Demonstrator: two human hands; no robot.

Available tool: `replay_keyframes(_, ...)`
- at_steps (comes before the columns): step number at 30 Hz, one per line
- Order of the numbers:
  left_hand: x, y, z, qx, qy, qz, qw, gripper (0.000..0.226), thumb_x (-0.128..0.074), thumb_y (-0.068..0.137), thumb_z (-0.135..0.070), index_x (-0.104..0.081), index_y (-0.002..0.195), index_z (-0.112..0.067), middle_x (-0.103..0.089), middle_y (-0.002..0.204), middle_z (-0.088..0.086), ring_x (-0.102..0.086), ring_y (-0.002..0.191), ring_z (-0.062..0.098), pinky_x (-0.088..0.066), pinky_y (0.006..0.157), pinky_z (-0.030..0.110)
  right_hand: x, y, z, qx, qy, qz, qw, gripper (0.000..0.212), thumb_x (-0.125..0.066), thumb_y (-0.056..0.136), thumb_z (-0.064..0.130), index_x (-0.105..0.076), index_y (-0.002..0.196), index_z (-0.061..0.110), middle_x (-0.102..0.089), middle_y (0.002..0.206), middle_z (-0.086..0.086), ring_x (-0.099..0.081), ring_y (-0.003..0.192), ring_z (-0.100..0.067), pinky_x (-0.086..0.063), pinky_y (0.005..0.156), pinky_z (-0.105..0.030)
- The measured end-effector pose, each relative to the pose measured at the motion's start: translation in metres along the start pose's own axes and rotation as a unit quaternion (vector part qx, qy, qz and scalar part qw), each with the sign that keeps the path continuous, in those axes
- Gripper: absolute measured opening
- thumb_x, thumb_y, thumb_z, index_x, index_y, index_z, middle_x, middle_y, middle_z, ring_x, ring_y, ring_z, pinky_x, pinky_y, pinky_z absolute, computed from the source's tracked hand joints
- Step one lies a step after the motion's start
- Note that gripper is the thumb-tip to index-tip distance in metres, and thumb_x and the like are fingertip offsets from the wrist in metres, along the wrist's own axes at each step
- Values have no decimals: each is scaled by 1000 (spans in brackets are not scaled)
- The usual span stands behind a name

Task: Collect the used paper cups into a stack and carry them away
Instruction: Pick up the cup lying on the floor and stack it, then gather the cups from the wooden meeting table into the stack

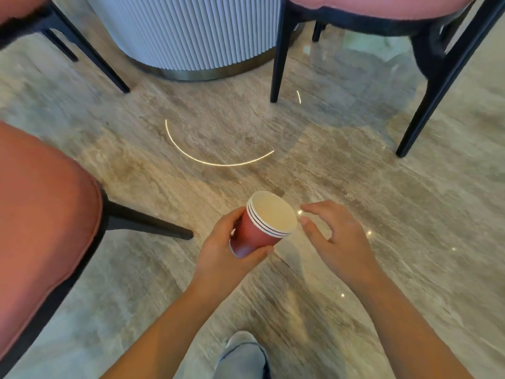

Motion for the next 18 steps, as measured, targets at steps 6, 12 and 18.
replay_keyframes(6,78,-35,-112,33,-24,-41,998,58,-82,57,-37,-46,101,-53,-58,101,-30,-50,97,-15,-36,71,-3,73,-11,108,3,-42,-11,999,25,-55,88,31,-64,108,20,-63,106,7,-50,102,-7,-31,84,-18)
replay_keyframes(12,147,-64,-215,45,-56,-96,993,61,-79,59,-45,-48,111,-52,-59,105,-31,-54,100,-8,-45,76,7,149,-26,213,20,-80,-24,996,26,-59,87,26,-64,109,14,-65,104,1,-55,101,-16,-35,84,-21)
replay_keyframes(18,198,-86,-320,3,-36,-136,990,57,-79,60,-43,-44,103,-59,-53,103,-42,-53,97,-11,-39,73,0,223,-42,307,31,-57,-61,996,25,-58,87,26,-63,110,15,-64,102,2,-55,97,-13,-34,81,-20)
Point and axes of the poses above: each hand's wrist, its own y-axis towards the middle knuckle, its own x-axis out of the back of the hand, z = x × y, the point moved 4 cm from there along y, towards the middle knuckle
